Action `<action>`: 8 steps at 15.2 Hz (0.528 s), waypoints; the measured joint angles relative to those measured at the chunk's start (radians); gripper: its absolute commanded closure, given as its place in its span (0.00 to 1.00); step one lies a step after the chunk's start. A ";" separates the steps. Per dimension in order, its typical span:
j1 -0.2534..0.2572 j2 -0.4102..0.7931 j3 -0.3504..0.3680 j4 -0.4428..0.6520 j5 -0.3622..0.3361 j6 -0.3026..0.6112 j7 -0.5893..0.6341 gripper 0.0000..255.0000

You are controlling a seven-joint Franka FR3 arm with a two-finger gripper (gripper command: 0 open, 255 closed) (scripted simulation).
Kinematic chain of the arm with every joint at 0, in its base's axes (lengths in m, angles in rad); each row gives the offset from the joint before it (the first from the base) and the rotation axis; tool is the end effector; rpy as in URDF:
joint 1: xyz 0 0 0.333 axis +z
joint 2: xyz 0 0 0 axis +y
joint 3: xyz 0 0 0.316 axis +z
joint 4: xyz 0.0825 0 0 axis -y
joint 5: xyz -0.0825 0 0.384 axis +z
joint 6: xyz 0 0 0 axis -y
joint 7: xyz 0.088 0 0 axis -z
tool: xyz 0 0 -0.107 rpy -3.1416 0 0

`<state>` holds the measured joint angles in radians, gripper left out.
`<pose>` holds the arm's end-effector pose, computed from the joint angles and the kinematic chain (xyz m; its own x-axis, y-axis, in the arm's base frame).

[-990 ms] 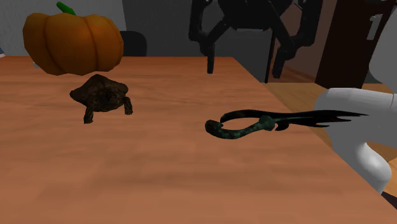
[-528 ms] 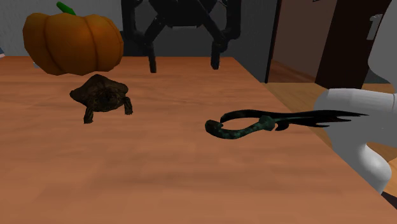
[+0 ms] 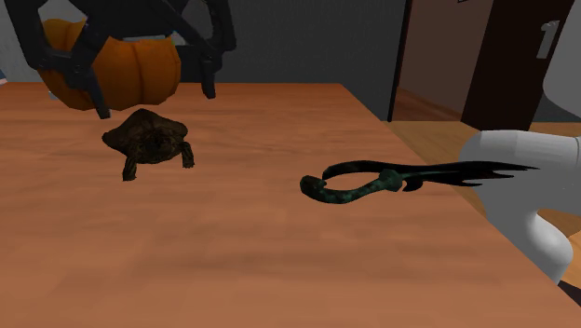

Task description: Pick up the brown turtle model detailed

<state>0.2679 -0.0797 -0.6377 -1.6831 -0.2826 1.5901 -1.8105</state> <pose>0.4835 -0.2322 0.6105 0.1059 0.9699 -0.2191 0.9884 -0.1269 -0.0838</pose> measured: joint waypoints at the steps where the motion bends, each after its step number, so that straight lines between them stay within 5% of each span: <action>1: -0.001 0.022 -0.005 0.009 0.011 0.012 -0.029 0.00; 8: -0.003 0.024 -0.010 -0.079 0.008 0.102 -0.036 0.00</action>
<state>0.2653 -0.0562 -0.6473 -1.7622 -0.2750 1.6917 -1.8469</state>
